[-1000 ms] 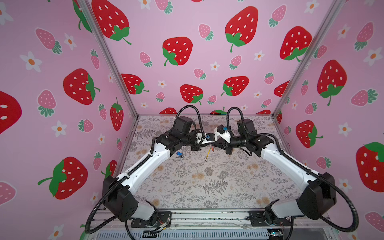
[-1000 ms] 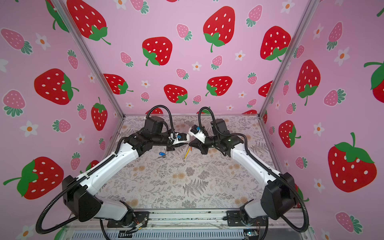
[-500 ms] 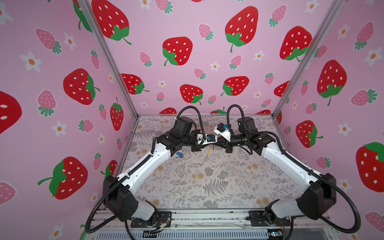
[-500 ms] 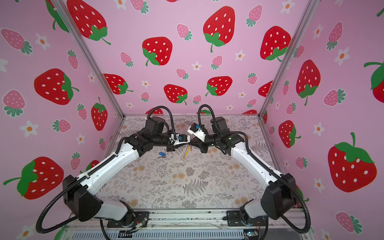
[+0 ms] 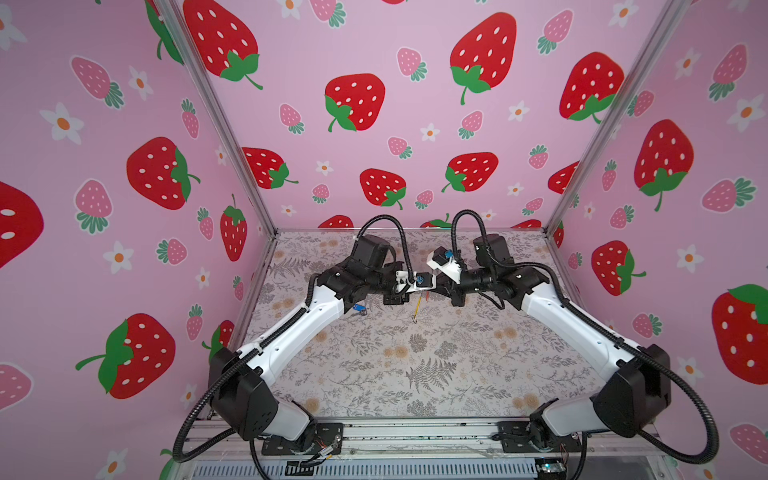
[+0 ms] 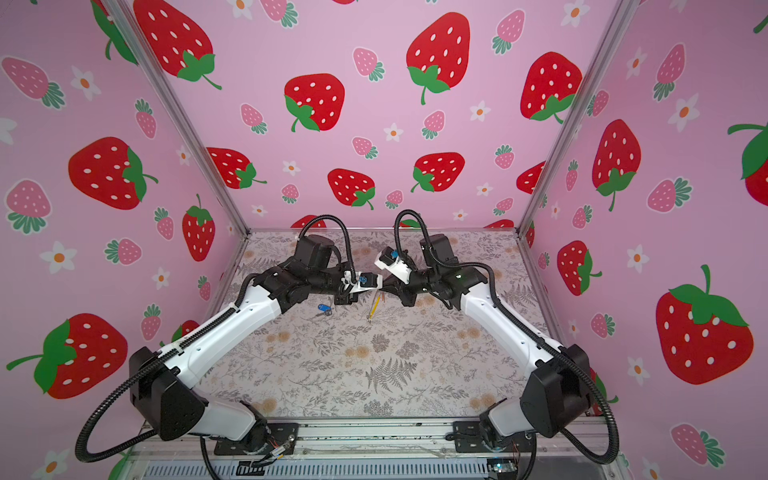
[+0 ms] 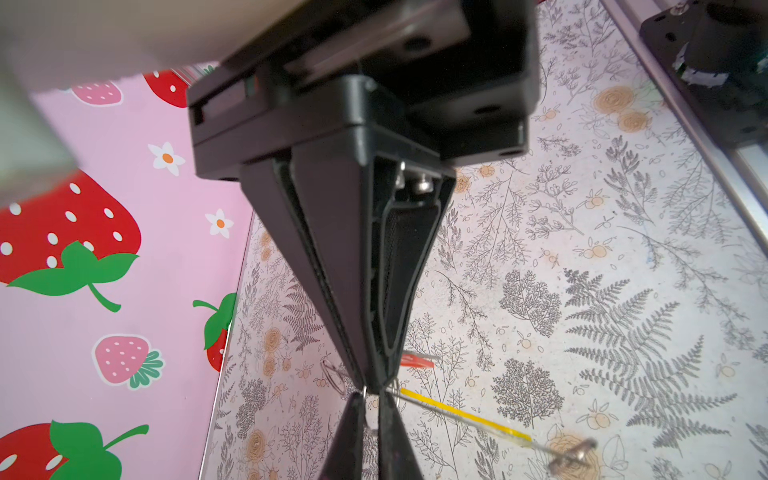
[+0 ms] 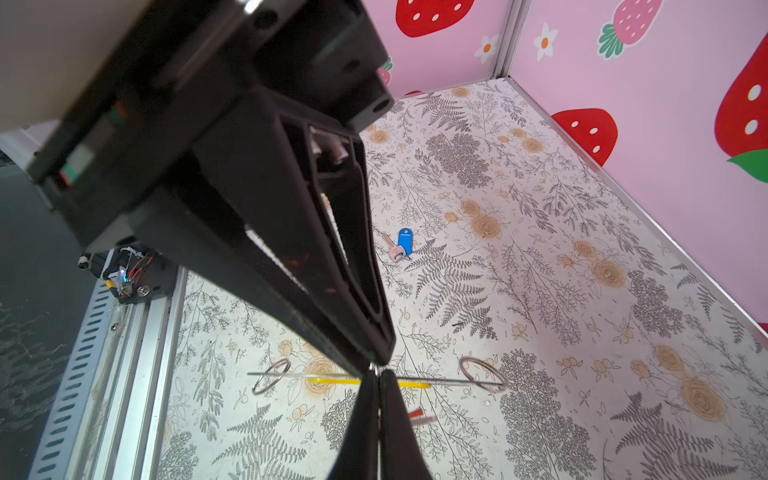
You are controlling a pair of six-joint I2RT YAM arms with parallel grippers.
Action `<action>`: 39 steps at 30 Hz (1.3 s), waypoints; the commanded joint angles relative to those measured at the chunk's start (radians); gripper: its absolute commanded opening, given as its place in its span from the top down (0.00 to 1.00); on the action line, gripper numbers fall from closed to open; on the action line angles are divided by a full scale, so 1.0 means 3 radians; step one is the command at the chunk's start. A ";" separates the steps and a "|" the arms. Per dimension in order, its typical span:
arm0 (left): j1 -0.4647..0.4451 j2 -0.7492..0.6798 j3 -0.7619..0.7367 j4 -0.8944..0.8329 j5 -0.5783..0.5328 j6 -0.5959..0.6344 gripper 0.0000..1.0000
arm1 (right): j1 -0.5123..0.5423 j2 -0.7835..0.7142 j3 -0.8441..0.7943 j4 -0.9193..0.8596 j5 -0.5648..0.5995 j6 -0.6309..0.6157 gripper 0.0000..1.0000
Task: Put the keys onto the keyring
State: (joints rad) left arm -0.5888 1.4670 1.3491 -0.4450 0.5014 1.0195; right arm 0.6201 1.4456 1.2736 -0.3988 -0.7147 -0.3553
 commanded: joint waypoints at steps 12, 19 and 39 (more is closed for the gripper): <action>-0.0016 0.0121 0.0110 -0.0145 -0.0013 0.0099 0.86 | 0.0075 -0.0110 0.0048 0.0098 -0.0110 -0.0196 0.96; -0.0025 0.0136 0.0124 -0.0140 -0.0010 0.0094 0.88 | 0.0075 -0.0120 0.0017 0.0149 -0.0154 -0.0177 0.96; 0.0014 0.0067 0.0177 -0.0064 0.0287 -0.0184 1.00 | 0.0055 -0.0502 -0.0541 0.0719 0.0294 -0.0281 0.65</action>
State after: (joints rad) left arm -0.5892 1.5036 1.3659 -0.4839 0.5274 0.9966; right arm 0.6369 1.3331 1.1496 -0.2523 -0.6456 -0.4210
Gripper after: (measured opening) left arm 0.049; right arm 0.352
